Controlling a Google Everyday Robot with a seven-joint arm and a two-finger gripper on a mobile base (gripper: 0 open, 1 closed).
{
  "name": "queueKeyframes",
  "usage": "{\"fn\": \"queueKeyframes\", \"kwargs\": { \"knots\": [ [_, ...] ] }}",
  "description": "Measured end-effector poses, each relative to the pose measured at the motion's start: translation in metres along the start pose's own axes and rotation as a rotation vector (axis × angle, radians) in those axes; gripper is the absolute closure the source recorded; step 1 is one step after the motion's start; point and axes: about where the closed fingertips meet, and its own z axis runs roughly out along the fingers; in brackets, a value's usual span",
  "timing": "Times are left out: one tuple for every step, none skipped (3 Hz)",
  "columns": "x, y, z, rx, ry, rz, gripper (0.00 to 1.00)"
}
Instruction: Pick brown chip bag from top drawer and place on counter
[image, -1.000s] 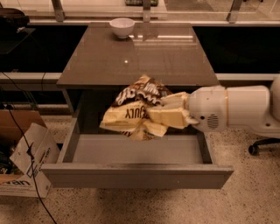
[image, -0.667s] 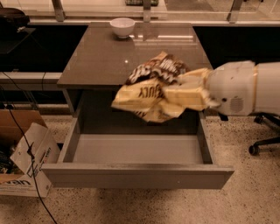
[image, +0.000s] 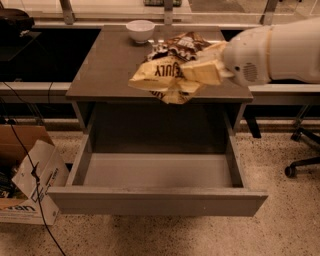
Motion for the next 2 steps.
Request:
{"fn": "queueKeyframes", "kwargs": {
  "knots": [
    [-0.006,-0.030,0.044,-0.043,0.027,-0.001,1.00],
    [-0.006,-0.065,0.107,-0.114,0.045,0.026,0.97]
  ]
}}
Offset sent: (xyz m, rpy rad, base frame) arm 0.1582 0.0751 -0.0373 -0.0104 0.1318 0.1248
